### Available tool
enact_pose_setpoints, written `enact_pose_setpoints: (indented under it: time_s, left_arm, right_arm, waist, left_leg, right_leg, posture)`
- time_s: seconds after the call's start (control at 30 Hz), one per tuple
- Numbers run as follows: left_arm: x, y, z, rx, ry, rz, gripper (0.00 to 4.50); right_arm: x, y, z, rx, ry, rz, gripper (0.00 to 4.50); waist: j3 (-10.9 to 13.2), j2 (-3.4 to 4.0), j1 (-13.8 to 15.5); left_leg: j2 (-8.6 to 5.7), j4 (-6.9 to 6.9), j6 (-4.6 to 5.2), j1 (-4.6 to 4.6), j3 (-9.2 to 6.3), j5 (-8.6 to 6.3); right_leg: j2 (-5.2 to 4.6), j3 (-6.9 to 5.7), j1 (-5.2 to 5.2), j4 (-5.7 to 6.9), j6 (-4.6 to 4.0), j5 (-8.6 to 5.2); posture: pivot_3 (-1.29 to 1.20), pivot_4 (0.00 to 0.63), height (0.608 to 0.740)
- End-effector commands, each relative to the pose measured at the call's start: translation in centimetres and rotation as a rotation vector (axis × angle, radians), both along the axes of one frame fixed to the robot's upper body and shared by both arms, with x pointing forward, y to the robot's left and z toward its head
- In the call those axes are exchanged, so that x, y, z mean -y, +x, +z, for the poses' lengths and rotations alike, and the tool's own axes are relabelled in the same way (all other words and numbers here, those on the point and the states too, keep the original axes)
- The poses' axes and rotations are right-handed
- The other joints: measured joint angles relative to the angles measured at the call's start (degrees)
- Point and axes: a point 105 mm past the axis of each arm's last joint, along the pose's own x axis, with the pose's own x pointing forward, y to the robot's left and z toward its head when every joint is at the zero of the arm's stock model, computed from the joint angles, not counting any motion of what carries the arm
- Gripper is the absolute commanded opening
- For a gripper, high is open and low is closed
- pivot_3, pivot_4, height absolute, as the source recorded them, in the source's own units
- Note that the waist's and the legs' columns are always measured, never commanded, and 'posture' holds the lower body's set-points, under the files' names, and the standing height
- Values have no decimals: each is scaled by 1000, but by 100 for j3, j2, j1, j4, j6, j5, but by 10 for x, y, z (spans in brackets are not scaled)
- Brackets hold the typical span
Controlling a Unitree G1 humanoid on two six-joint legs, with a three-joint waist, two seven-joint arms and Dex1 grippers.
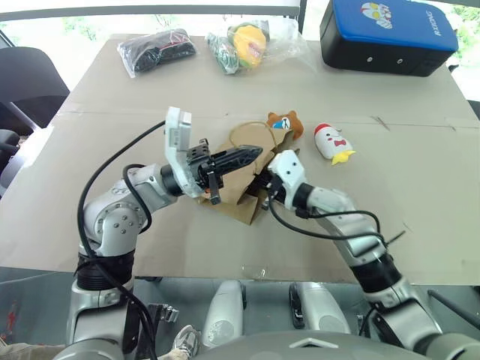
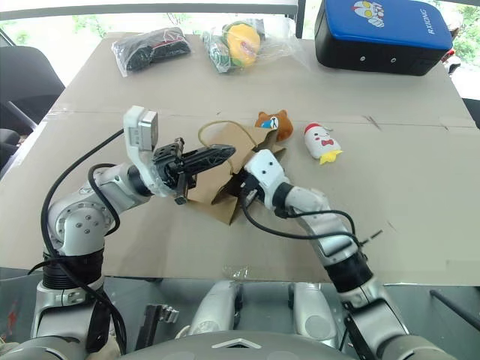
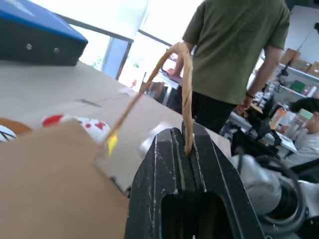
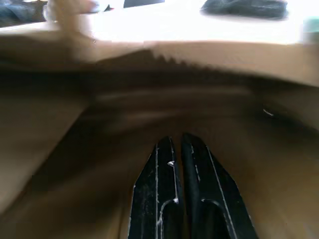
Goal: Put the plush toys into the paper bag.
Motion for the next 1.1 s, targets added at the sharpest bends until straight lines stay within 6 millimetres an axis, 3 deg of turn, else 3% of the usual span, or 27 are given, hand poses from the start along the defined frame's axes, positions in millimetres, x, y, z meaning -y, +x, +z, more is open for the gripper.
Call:
enact_pose_setpoints:
  time_s: [0.03,0.17,0.4,0.53,0.8,0.83,0.97,1.07,1.1]
  left_arm:
    - [3,-7,14,58,-33,-1,0]
    - [-9,2,33,86,-101,87,0]
    - [-38,10,60,149,-115,221,0]
    - [-65,17,78,200,-117,342,0]
    - [-88,12,91,245,-191,504,0]
    - [-87,10,84,237,-170,505,0]
    - [-71,3,42,191,-52,508,0]
    - [-66,6,28,191,-25,542,0]
    - [-65,7,25,182,-32,544,0]
  right_arm:
    - [-24,8,-6,0,13,61,16]
    - [-35,8,-36,-53,-28,90,16]
    - [-28,6,-72,-63,-174,87,16]
    - [-26,7,-81,-56,-246,79,16]
    - [-21,10,-81,-19,-320,113,16]
    - [-21,11,-77,-5,-312,107,16]
    - [-20,17,-30,183,-209,89,16]
    - [-11,11,-12,85,-146,121,16]
    - [-5,9,4,81,-97,136,16]
  waist:
    - [0,0,-15]
    - [-2,-3,-31]
    - [-11,-12,-61]
    - [-20,-24,-100]
    - [-23,-26,-120]
    - [-23,-26,-122]
    - [-19,-20,-116]
    - [-7,-20,25]
    - [-4,-21,48]
  left_leg:
    - [-1,0,0,1,2,0]
    - [0,-2,0,4,-2,0]
    - [0,-2,0,29,-1,0]
    - [0,-2,0,37,-2,0]
    - [1,-9,-1,77,-4,-1]
    - [1,-12,-1,87,-4,-1]
    - [0,-33,-2,110,10,-2]
    - [-2,-27,-3,84,4,-2]
    - [-3,-25,-3,79,0,-2]
  right_leg:
    - [-1,1,0,1,0,0]
    - [2,1,-2,4,-1,0]
    - [4,5,13,8,-1,1]
    - [6,6,15,14,-1,1]
    - [5,4,60,3,-1,0]
    - [5,4,71,-1,-1,0]
    - [1,16,88,-12,-1,-2]
    - [-5,4,73,-14,-1,-2]
    - [-5,2,72,-14,-1,-2]
  posture:
    - [0,150,740]
    - [0,150,740]
    - [0,150,740]
    - [0,150,740]
    - [0,150,740]
    - [0,150,740]
    - [0,150,740]
    - [0,150,740]
    - [0,150,740]
